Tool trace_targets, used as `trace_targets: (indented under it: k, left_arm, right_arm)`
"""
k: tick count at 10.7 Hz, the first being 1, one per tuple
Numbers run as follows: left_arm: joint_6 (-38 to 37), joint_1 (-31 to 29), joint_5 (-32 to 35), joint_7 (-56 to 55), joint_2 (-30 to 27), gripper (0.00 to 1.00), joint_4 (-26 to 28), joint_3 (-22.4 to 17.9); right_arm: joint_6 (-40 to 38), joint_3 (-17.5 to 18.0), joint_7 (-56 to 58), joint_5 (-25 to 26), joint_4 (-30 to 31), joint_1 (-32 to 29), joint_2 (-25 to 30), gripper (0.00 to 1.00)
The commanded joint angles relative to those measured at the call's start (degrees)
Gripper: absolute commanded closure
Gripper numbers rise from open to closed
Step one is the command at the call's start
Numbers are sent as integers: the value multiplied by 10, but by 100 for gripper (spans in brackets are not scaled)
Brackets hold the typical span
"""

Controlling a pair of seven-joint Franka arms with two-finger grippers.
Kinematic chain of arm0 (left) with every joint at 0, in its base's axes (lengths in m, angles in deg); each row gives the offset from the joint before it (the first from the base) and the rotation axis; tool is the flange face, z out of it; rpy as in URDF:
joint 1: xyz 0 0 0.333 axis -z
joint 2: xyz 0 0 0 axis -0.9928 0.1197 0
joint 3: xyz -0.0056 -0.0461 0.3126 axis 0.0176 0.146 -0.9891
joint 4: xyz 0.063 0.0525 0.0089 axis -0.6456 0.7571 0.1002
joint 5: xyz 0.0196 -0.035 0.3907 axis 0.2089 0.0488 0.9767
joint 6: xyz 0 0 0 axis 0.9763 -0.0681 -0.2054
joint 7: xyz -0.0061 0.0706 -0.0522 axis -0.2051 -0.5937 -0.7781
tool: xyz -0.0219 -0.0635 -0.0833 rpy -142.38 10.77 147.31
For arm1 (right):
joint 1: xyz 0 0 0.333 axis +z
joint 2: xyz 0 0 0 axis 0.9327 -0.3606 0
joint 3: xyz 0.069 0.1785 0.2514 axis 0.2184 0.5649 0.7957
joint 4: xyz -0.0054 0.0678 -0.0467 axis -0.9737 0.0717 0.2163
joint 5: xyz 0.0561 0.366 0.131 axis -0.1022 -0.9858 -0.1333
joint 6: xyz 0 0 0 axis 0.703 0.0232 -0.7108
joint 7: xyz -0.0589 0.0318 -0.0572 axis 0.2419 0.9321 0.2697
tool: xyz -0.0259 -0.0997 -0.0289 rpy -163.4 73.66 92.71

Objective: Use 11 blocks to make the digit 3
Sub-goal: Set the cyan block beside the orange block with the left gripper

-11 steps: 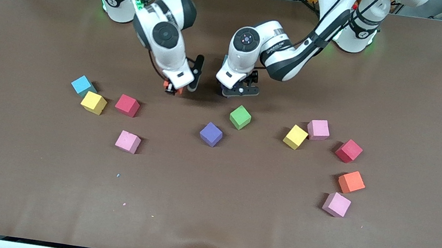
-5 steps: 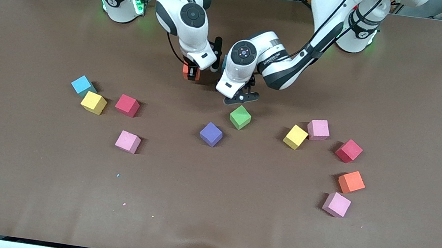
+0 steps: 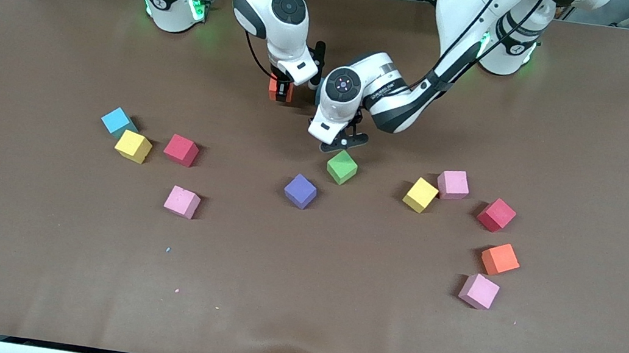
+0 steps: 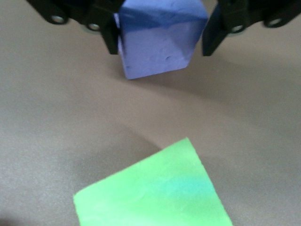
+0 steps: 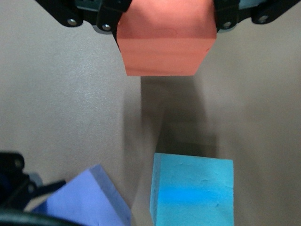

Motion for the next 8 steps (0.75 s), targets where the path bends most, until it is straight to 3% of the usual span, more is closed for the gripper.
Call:
trace_targets:
  k: [1,8]
  left_arm:
    - [-24,-9,-17,-7,-11,100,1,-3]
    - [-123,-147,-18,-3,-115,100,-22,4]
  right_arm:
    - [11,-4,-50,7,25,31,26,82]
    - [78,-4,-95,7,20,58,-13,82]
